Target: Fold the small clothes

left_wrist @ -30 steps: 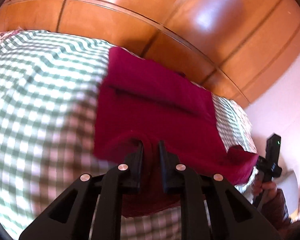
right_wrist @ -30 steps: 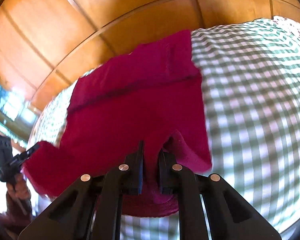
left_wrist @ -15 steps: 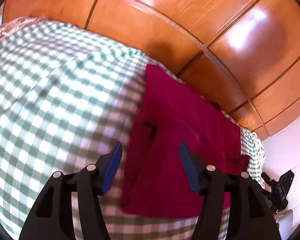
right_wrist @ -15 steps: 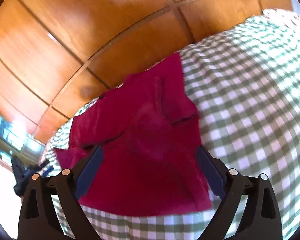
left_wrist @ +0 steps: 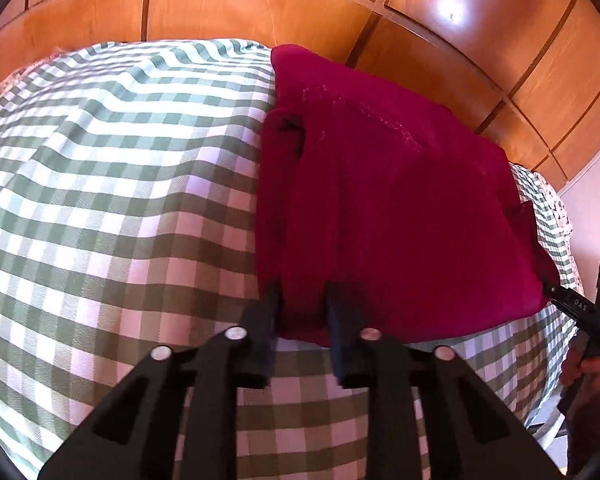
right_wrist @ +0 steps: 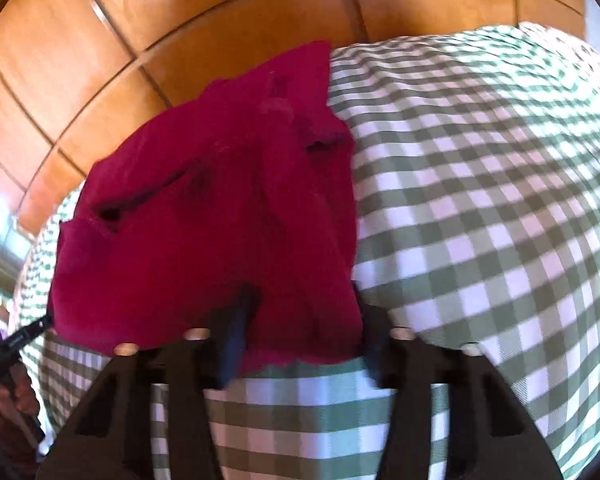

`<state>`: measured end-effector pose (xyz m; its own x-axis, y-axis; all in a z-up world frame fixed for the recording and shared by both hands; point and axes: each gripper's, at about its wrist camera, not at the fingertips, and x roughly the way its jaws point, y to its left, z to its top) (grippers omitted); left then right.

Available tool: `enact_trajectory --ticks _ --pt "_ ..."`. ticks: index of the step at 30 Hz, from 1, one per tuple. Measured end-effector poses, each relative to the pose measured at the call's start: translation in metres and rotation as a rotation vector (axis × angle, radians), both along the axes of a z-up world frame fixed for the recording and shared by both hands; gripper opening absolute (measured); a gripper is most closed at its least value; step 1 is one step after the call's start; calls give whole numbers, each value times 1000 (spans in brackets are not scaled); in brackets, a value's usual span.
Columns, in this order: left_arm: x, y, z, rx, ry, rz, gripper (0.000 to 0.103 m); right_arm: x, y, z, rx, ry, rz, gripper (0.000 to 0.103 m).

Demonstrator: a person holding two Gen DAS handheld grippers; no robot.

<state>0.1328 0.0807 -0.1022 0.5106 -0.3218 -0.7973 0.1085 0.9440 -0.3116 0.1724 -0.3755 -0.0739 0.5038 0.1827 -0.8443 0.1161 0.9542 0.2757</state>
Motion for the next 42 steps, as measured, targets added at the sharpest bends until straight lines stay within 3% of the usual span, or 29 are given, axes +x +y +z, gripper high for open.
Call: enact_trajectory --ticks 5,15,18,20,21,22,23,24,31,33,35,36,37,39,42 --pt "-17 4 -1 11 -6 -18 14 -10 1 7 7 -2 27 29" --pt "-126 25 -3 -50 35 -126 14 -95 2 14 15 77 98 29" --pt "-143 22 0 -34 31 -144 19 -115 1 15 23 106 113 29" --pt "-142 24 6 -27 4 -134 27 -119 2 18 26 114 127 34" --pt "-137 27 10 -40 -11 -117 43 -118 2 22 20 111 123 41" --pt "-128 28 14 -55 -22 -104 49 -118 1 24 26 107 122 47" --pt "-122 30 17 -65 -35 -91 49 -115 -1 28 35 97 115 64" --pt "-114 31 19 -70 -44 -80 49 -111 -3 35 36 65 98 68" --pt "-57 9 25 -21 -70 -86 49 -71 9 51 -72 -41 106 68" --pt "-47 2 21 -16 -58 -86 48 -59 14 47 -94 -39 121 61" --pt "-42 -2 17 -22 -49 -94 32 -46 19 39 -119 -19 140 52" --pt "-40 -4 14 -13 -33 -98 14 -40 23 33 -147 3 146 41" --pt "-43 -5 14 -1 -36 -92 9 -38 24 30 -157 16 150 33" --pt "-50 -1 21 -14 -66 -83 8 -42 26 30 -179 25 166 13" --pt "-65 21 36 -82 -97 -55 7 -57 22 47 -184 -3 189 7"
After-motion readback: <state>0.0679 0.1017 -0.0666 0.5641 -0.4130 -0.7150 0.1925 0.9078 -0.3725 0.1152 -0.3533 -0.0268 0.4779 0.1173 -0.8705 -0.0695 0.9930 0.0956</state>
